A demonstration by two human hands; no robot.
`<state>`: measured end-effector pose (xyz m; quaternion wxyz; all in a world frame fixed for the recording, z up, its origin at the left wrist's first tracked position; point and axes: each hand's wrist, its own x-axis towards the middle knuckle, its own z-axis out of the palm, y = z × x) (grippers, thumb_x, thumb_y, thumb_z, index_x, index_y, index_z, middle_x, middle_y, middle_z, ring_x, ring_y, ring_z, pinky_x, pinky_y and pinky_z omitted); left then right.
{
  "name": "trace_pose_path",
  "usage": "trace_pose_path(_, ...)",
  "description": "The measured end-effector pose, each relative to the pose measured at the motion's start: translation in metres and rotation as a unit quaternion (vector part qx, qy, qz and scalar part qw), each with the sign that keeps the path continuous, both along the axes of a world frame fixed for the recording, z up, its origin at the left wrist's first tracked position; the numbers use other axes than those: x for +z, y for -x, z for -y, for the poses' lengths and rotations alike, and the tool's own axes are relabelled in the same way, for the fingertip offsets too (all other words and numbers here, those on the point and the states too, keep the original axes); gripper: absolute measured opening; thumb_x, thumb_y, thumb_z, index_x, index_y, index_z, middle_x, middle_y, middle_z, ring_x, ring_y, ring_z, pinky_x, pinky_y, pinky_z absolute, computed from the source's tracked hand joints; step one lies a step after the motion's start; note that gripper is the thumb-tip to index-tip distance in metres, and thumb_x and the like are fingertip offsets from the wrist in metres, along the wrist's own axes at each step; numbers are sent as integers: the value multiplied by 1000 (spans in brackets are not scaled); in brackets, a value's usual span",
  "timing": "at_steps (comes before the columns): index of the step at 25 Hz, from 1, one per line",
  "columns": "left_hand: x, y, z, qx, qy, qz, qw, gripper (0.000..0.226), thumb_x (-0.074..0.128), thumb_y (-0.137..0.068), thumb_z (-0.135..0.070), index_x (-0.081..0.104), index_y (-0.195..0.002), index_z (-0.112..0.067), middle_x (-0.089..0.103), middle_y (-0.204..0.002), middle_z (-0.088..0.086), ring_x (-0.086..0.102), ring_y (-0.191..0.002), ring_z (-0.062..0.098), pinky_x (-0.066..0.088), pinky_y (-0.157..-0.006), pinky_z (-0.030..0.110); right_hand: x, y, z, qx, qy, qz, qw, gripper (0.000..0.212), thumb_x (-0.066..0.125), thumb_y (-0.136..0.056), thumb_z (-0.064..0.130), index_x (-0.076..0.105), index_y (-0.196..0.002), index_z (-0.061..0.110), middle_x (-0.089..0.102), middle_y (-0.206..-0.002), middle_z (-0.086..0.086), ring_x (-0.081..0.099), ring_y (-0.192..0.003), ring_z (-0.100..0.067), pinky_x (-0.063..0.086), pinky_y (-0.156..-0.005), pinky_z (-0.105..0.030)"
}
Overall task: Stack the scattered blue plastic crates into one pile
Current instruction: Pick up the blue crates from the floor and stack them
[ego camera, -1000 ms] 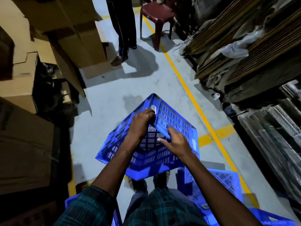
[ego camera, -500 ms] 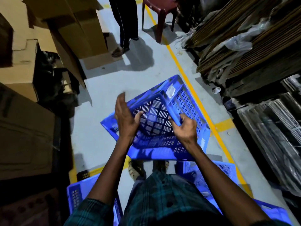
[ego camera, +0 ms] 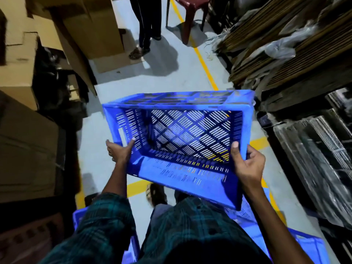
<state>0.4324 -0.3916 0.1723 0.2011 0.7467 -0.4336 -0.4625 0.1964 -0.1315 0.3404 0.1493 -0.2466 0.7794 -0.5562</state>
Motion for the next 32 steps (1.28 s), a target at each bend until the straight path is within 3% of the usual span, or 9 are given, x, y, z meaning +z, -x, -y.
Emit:
trace_pose_path(3, -6, -11, 23, 74, 5, -49, 996, 67, 81, -78, -34, 50, -129, -5, 63, -121, 16, 62, -107, 27, 49, -96, 37, 4, -8, 8, 27, 9, 15, 999, 40, 60, -92, 26, 39, -59, 18, 27, -57, 2, 23, -50, -3, 17, -46, -21)
trace_pose_path(6, -13, -26, 26, 91, -6, -88, 992, 30, 66, -91, -31, 57, -103, -5, 61, -83, 10, 58, -72, 23, 46, -76, 37, -6, -6, 14, 22, -2, 15, 1000, 43, 62, -92, 31, 40, -58, 17, 29, -54, 5, 26, -51, -5, 20, -47, -26)
trace_pose_path(8, -13, -33, 20, 81, -4, -40, 996, 42, 60, -95, -35, 61, -109, 5, 65, -92, 20, 64, -83, 31, 48, -83, 43, -20, 3, 15, 3, -24, 4, 1000, 50, 62, -91, 39, 43, -59, 5, 33, -54, -9, 30, -53, -12, 23, -48, -34)
trace_pose_path(11, -9, -45, 7, 72, 9, 29, 997, 52, 56, -96, -42, 62, -121, 4, 65, -121, 27, 62, -113, 41, 48, -97, 45, -43, 22, 22, -37, -73, -16, 996, 53, 62, -90, 46, 41, -58, 9, 33, -53, -4, 28, -52, -13, 24, -49, -33)
trace_pose_path(16, 0, -60, -25, 84, -2, 83, 993, 52, 50, -99, -41, 57, -118, 6, 60, -124, 33, 57, -117, 46, 47, -98, 49, -86, 70, 54, -12, -204, -31, 978, 45, 56, -94, 43, 43, -62, 14, 39, -54, -3, 40, -57, -22, 26, -55, -32)
trace_pose_path(19, 10, -68, -55, 99, -10, 121, 988, 49, 45, -103, -32, 54, -120, 13, 57, -125, 37, 56, -118, 49, 44, -95, 48, -115, 89, 80, 74, -271, 21, 959, 36, 55, -94, 42, 63, -85, 8, 64, -79, -19, 61, -79, -32, 41, -69, -34)
trace_pose_path(23, 27, -92, -114, 215, -10, 148, 965, 47, 45, -103, -30, 55, -119, 13, 58, -125, 36, 56, -119, 46, 43, -94, 46, -132, 82, 114, 219, -303, 28, 927, 35, 62, -91, 33, 64, -109, 3, 69, -106, -24, 64, -102, -38, 47, -84, -37)
trace_pose_path(28, 42, -131, -202, 373, -34, 158, 914, 49, 46, -102, -35, 55, -123, 9, 57, -131, 33, 54, -123, 46, 43, -97, 47, -135, 28, 152, 369, -292, -24, 882, 34, 64, -89, 27, 63, -109, 0, 69, -108, -25, 64, -102, -39, 46, -84, -36)
trace_pose_path(32, 40, -168, -294, 506, -53, 157, 846, 50, 44, -103, -35, 54, -123, 10, 56, -130, 35, 53, -124, 47, 42, -100, 48, -135, -51, 165, 486, -293, -66, 821, 28, 57, -93, 24, 61, -105, -1, 68, -104, -26, 64, -99, -41, 44, -78, -36)
